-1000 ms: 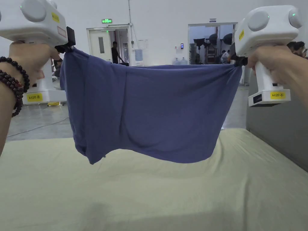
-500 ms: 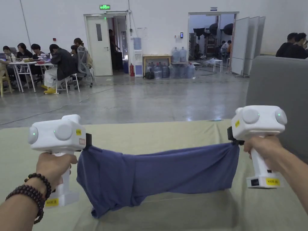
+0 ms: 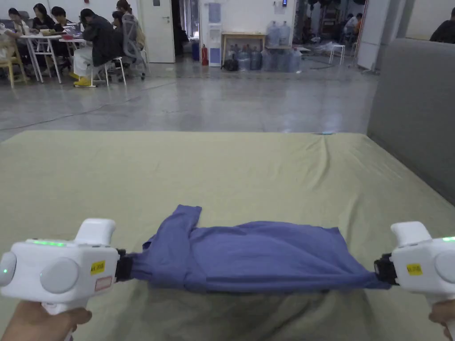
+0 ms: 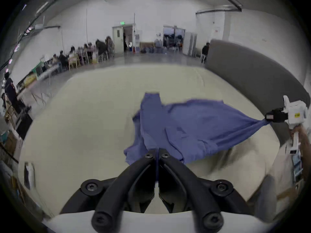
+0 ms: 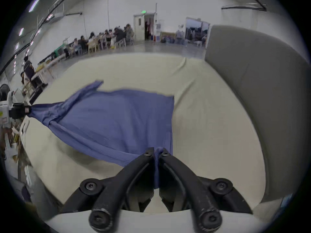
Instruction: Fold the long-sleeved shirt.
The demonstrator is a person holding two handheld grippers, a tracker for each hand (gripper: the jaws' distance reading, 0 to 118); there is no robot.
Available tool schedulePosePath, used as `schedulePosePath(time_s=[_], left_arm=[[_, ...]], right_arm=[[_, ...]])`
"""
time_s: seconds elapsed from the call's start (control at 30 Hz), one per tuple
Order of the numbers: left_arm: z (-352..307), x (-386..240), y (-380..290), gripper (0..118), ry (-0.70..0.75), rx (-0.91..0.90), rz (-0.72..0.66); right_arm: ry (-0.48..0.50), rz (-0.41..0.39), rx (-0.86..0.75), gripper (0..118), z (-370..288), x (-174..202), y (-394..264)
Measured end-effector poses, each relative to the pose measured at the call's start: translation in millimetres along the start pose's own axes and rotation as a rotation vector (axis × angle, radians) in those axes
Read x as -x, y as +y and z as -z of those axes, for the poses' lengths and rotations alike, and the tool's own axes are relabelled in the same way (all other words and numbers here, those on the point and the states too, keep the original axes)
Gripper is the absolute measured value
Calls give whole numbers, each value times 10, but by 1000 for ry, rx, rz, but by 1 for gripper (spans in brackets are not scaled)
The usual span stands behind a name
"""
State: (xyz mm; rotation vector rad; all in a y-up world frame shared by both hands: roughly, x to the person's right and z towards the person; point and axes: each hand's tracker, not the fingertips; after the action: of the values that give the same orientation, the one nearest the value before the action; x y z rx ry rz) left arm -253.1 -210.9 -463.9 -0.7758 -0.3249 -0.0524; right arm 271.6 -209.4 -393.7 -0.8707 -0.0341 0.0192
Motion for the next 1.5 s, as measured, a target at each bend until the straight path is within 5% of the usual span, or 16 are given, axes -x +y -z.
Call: schedulePosePath(time_s=[0.23, 0.6, 0.63, 0.67, 0.7, 0.73, 0.77, 0.87, 0.9, 0.93, 0.97, 1.3, 1.33, 1.4, 1.5], left_arm=[[-109, -78, -1248, 0, -3, 187, -73], [-211, -81, -1477, 0, -17, 221, -101], [-211, -54, -1458, 15, -26, 221, -113], [-234, -40, -1421, 48, -26, 225, -116], [-258, -21, -1398, 100, -27, 230, -124], [-306, -26, -1381, 117, -35, 229, -128], [-369, 2, -1345, 117, -56, 218, -130], [-526, 25, -1133, 114, -62, 182, -133], [-553, 39, -1044, 92, -53, 165, -132], [-583, 52, -946, 46, -44, 129, -124], [-575, 48, -833, 0, -45, 96, -106], [954, -59, 860, 0, -33, -5, -73], [1250, -70, 1048, 26, -6, 8, -80], [1894, -25, 1298, 111, 36, 132, -84], [2629, 20, 1487, 112, 125, 196, -112]], right_arm=[[50, -55, 213, 0, 117, 94, -1038], [50, -91, 318, 4, 216, 170, -1396], [46, -80, 319, 18, 217, 155, -1381], [52, -79, 318, 45, 197, 144, -1361], [49, -80, 308, 82, 146, 117, -1361], [43, -83, 286, 92, 94, 102, -1341], [34, -89, 253, 92, 25, 83, -1303], [2, -66, 207, 91, -176, 23, -1140], [-4, -30, 193, 81, -206, 0, -1064], [0, 7, 176, 48, -231, -19, -993], [7, 31, 146, 0, -256, -33, -921], [81, -6, 127, 0, 303, 142, -272], [94, -21, 129, 0, 374, 166, -229], [106, -36, 130, 0, 551, 223, -211], [142, -50, 143, 0, 775, 247, -223]])
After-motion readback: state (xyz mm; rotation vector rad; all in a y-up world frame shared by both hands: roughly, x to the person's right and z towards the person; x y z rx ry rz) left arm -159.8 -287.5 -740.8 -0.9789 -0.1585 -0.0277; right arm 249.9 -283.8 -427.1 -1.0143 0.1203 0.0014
